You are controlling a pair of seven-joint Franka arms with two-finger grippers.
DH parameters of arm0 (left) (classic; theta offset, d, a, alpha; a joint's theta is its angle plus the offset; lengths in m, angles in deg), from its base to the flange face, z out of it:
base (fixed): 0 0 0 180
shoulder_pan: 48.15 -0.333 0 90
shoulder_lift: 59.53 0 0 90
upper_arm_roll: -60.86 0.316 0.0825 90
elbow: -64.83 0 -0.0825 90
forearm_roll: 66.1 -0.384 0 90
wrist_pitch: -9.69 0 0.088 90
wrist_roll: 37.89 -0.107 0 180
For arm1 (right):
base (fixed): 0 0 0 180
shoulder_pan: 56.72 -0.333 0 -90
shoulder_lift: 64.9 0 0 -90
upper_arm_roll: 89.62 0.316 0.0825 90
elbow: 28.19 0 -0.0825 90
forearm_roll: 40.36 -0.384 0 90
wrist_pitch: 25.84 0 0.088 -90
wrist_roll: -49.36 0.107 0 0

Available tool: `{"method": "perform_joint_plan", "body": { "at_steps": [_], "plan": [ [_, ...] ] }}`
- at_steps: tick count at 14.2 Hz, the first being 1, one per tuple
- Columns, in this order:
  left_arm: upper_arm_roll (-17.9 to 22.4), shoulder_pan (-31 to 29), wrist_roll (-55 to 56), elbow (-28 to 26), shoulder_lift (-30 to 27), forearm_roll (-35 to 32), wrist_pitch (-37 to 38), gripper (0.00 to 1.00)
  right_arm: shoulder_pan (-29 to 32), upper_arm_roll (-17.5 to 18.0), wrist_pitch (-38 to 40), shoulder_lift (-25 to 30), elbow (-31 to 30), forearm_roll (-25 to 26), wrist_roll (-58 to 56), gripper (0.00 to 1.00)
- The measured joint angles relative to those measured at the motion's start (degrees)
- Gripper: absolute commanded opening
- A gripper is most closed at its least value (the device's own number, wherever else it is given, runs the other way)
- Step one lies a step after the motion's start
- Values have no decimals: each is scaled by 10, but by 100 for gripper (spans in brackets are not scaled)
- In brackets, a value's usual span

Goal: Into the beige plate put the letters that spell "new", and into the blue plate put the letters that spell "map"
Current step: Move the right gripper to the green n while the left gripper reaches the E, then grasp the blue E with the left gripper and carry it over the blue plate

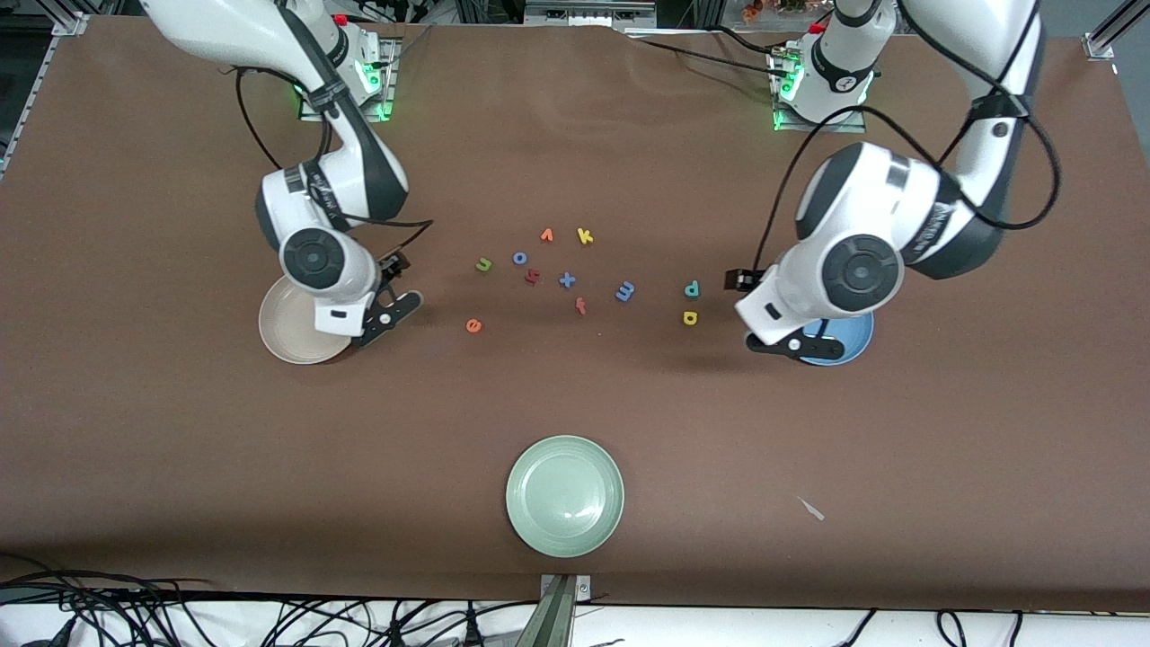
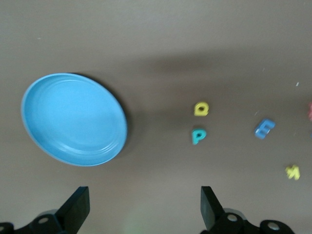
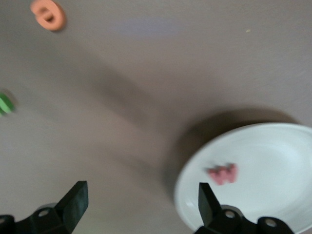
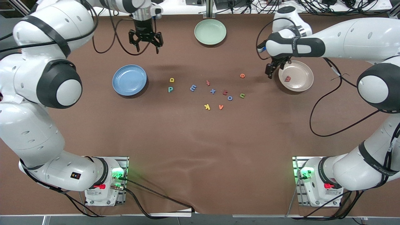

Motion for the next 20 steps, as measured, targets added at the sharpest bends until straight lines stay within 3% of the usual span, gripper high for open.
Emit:
{"method": "perform_joint_plan", "body": {
  "at_steps": [5, 11, 16, 20],
  "plan": [
    [-1, 67, 131, -6, 81, 0, -125, 100, -2, 65, -86, 17, -56, -2, 225, 100],
    [-4, 133, 97, -28, 126, 0, -191, 100, -3, 116, -164, 18, -91, -2, 486, 100],
    [-5, 146, 37, -120, 126, 0, -352, 96, -12, 141, -233, -2, -117, -2, 618, 100],
    [-6, 163, 36, -138, 126, 0, -387, 94, -21, 143, -238, -15, -118, -2, 635, 100]
  ]
}}
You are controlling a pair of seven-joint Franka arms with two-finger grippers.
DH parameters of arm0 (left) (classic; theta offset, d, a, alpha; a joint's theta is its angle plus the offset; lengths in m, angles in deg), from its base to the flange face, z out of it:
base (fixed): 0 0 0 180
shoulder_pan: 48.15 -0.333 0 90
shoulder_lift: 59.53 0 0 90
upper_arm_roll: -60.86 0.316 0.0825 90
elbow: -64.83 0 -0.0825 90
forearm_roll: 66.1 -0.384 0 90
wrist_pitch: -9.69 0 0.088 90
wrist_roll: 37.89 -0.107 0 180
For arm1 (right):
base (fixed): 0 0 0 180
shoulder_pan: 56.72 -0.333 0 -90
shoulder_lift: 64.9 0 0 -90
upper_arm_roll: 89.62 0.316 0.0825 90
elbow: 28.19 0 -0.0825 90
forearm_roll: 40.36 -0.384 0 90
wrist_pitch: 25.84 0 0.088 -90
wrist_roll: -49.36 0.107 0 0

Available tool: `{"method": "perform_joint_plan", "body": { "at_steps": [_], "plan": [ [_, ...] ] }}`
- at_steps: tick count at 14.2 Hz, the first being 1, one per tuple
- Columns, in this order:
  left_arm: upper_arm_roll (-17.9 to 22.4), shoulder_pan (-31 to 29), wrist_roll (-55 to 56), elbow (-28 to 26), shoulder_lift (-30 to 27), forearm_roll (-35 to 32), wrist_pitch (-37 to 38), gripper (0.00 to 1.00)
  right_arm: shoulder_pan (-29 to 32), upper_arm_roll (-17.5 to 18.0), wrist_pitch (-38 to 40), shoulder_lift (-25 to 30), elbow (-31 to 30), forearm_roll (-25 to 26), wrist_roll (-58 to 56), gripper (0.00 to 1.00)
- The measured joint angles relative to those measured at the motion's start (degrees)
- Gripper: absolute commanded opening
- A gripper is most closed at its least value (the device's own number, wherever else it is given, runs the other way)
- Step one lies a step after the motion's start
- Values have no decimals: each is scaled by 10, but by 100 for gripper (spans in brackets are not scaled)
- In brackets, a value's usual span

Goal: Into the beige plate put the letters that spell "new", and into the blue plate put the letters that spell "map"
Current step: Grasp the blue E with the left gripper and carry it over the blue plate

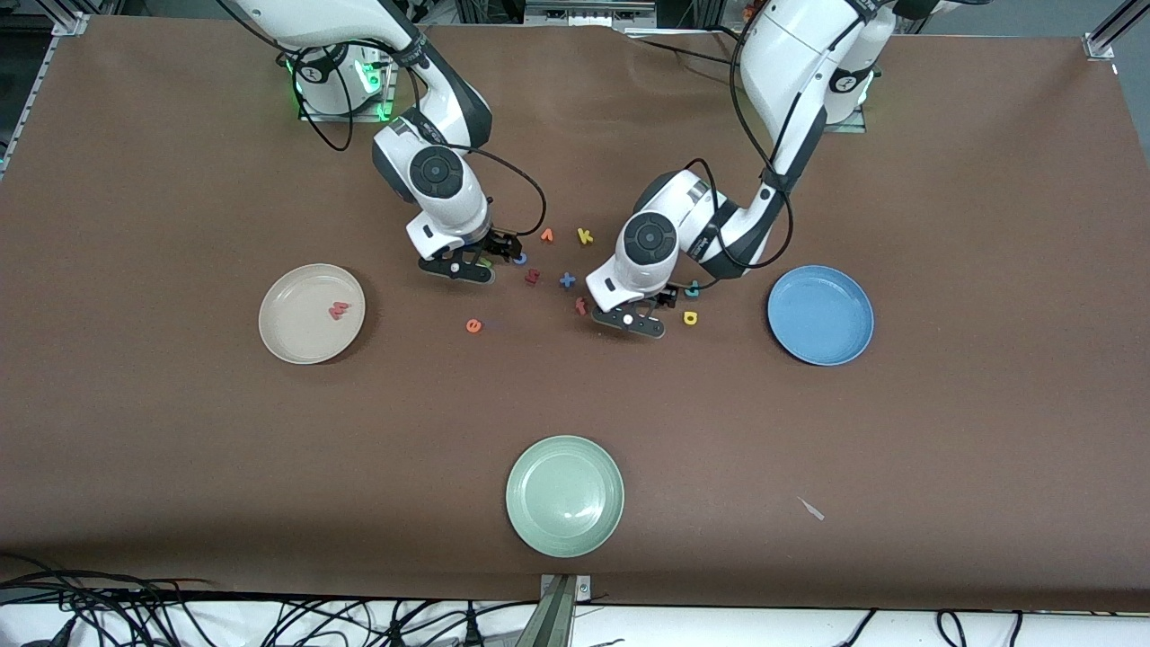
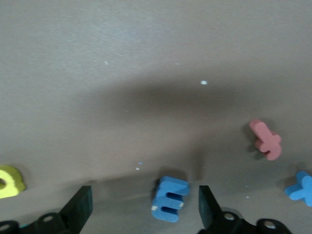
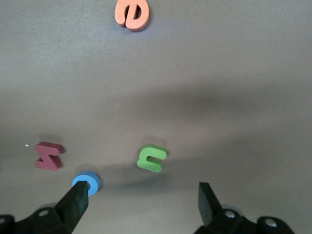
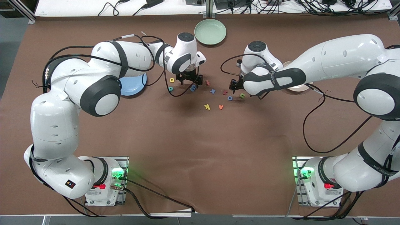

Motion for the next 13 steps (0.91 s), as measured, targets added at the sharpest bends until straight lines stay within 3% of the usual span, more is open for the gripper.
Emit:
{"method": "perform_joint_plan", "body": {
  "at_steps": [2, 6, 8, 13],
  "plan": [
    [0, 4, 0, 0, -2, 0, -1, 90, 0, 0, -2, -5, 0, 0, 0, 100],
    [0, 11, -3, -13, -3, -2, -1, 62, 1, -1, -8, -11, 0, 0, 0, 92],
    [0, 12, -9, -15, -6, -8, -1, 28, 1, -3, -12, -16, 0, 1, 0, 87],
    [2, 10, -65, -14, -10, -28, -4, 13, 1, -7, -15, -24, 0, 8, 0, 64]
  ]
}}
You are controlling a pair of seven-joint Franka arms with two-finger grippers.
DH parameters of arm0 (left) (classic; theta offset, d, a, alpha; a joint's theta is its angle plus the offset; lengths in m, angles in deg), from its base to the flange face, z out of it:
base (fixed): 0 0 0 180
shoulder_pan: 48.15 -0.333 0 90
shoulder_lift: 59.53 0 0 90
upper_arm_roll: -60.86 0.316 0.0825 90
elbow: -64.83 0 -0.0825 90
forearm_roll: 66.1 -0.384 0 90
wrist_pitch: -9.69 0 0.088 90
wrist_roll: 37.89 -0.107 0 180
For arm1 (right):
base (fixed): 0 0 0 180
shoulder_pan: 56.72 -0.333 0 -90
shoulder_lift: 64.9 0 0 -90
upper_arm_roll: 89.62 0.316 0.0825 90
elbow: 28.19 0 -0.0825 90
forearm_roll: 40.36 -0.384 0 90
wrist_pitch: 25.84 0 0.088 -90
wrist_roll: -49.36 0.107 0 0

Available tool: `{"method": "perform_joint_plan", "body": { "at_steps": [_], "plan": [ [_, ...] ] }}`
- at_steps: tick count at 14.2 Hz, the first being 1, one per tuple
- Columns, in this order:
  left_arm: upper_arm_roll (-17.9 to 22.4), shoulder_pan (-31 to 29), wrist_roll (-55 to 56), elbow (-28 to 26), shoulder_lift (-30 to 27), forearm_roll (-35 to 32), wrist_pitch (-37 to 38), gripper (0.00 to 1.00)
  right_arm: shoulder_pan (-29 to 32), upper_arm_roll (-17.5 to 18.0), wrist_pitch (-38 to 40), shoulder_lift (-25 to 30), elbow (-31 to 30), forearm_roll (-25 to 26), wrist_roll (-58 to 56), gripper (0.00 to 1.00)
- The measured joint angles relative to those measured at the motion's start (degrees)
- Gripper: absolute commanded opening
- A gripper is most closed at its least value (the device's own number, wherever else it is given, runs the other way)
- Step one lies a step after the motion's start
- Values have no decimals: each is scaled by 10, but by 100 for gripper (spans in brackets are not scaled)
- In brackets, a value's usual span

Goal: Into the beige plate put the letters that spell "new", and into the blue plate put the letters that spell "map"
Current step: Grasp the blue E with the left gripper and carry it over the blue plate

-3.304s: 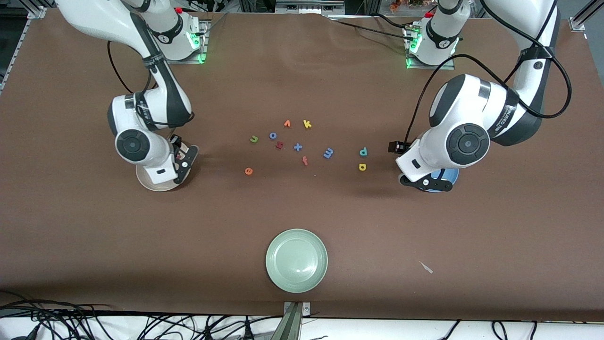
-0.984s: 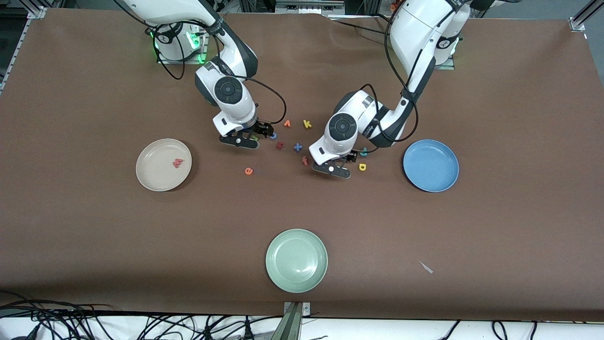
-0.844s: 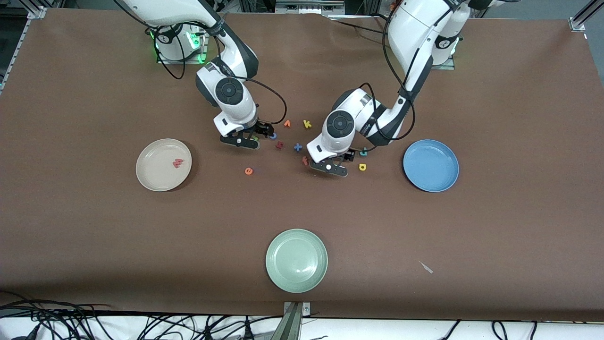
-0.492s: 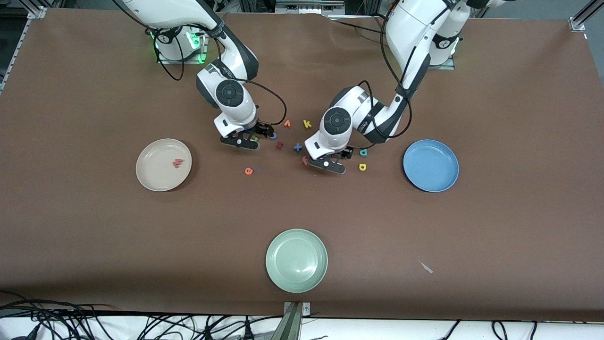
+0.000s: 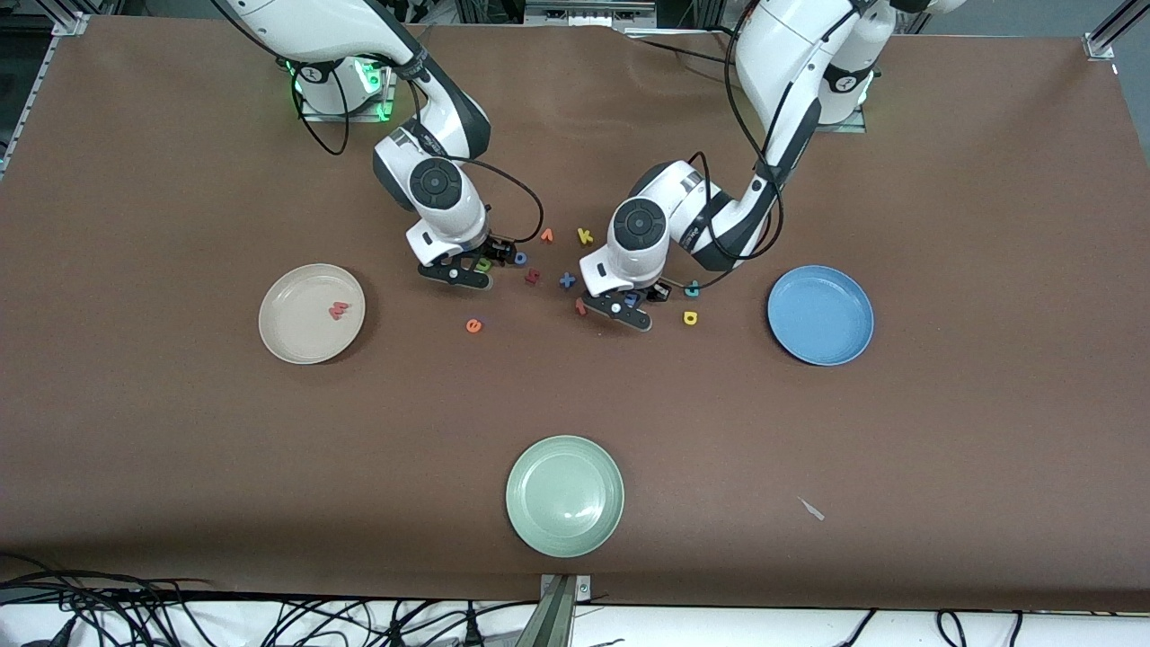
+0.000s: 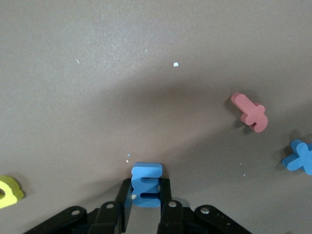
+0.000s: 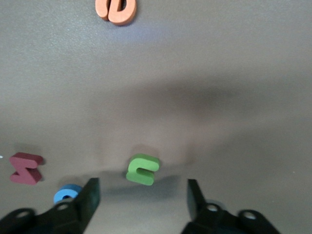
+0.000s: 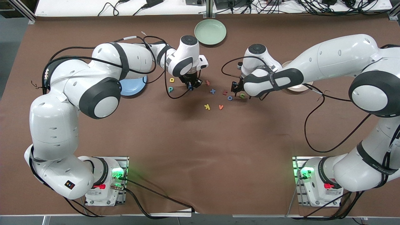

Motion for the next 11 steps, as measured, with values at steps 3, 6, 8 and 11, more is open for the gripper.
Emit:
{"method": "perform_joint_plan", "body": {
  "at_steps": [3, 6, 8, 11],
  "plan": [
    [3, -1, -4, 2, -6, 0, 1, 14, 0, 0, -1, -3, 0, 4, 0, 59],
    [6, -20, -6, 5, -38, -2, 56, 13, 0, 0, -3, -6, 0, 4, 0, 53],
    [7, -49, -20, 6, -69, -5, 115, 14, 1, -1, -4, -7, 0, 4, 0, 50],
    [10, -112, -52, 6, -98, -8, 214, 14, 1, -1, -6, -7, 0, 4, 0, 47]
  ]
}}
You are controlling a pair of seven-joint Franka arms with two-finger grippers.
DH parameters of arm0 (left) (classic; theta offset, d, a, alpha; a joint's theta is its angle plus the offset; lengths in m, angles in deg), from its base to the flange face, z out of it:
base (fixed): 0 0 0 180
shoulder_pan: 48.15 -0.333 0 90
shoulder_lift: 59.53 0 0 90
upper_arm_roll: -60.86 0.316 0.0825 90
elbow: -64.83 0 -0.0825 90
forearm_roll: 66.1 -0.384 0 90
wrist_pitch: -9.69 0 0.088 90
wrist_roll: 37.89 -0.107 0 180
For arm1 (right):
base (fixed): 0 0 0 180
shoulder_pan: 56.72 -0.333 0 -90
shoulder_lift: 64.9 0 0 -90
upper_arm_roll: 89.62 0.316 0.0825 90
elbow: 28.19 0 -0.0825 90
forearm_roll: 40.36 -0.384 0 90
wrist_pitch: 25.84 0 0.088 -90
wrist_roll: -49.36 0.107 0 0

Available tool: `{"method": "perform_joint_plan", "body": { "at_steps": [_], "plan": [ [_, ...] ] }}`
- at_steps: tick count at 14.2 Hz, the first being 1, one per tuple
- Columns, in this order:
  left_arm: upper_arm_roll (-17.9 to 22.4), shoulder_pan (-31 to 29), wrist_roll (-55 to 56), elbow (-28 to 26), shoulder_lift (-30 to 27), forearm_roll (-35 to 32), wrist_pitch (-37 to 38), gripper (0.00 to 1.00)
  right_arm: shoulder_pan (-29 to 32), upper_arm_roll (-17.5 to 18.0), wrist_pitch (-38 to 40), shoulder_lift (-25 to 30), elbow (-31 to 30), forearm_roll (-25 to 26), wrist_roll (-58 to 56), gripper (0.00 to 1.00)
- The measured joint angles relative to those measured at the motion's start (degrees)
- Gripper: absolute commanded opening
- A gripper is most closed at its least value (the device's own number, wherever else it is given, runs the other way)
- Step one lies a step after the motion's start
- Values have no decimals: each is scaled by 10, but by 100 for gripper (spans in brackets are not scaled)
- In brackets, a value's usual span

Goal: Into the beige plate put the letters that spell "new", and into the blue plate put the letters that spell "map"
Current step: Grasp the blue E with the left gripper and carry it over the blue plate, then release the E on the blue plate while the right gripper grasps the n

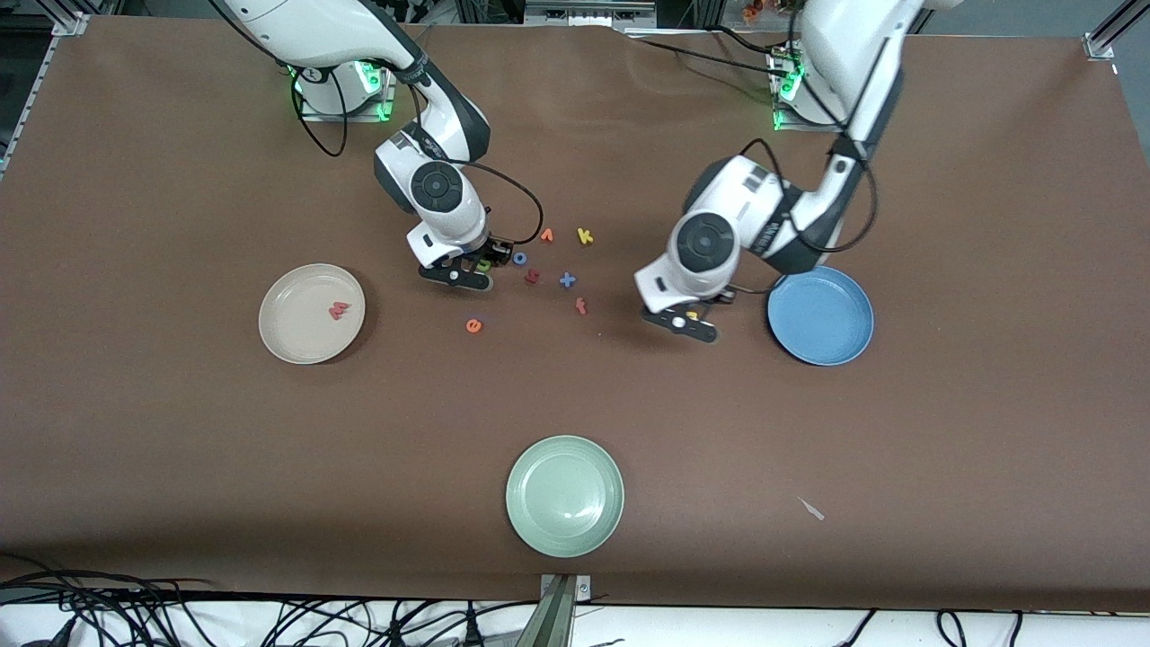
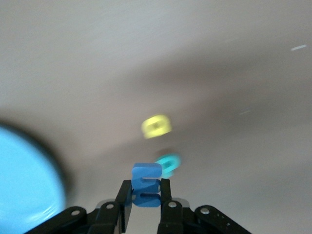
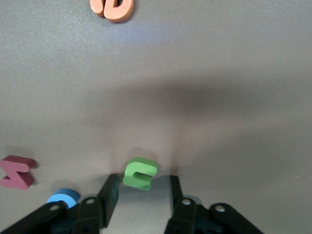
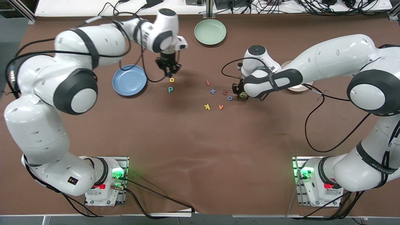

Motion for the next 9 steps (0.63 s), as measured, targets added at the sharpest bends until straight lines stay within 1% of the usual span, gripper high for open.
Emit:
{"method": "perform_joint_plan", "body": {
  "at_steps": [2, 3, 4, 5, 6, 7, 8, 9],
  "plan": [
    [2, -49, -46, 0, -5, -4, 27, 15, 0, 0, -2, 0, 0, 0, 0, 47],
    [3, -71, -66, -1, -5, -17, 33, 15, 0, 0, -2, -1, 0, 0, 0, 47],
    [3, -91, -80, -3, -4, -31, 36, 17, 0, 0, -3, -1, 0, 0, 0, 47],
    [3, -106, -88, -8, -3, -43, 36, 23, 0, 0, -5, -1, 0, 0, 0, 48],
    [3, -117, -92, -13, -1, -53, 36, 52, 1, 0, -6, -1, 1, 0, 0, 48],
    [2, -124, -95, -19, 2, -60, 36, 100, 1, 0, -6, -1, 2, 0, 0, 49],
    [2, -126, -96, -22, 7, -62, 36, 100, 2, 0, -7, -1, 3, 0, 0, 53],
    [1, -126, -96, -22, 11, -63, 36, 100, 2, -1, -7, -1, 4, 0, 0, 53]
  ]
}}
